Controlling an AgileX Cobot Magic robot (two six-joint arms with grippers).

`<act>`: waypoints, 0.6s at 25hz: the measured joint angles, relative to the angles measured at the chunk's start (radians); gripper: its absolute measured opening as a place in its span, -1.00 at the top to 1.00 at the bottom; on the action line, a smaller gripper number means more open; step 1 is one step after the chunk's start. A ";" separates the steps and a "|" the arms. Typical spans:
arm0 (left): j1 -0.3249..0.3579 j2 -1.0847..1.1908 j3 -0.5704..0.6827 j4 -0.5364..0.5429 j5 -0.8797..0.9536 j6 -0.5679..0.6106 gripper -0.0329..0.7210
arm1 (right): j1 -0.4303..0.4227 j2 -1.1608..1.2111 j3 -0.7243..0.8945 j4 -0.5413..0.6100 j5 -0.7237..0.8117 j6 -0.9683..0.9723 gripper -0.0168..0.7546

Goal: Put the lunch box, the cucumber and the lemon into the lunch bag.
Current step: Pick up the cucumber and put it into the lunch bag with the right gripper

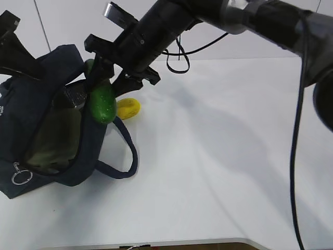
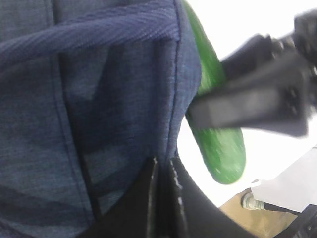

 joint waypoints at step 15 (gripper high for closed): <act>0.000 0.000 0.000 -0.004 -0.002 0.000 0.94 | 0.004 -0.200 0.393 0.211 -0.011 -0.249 0.00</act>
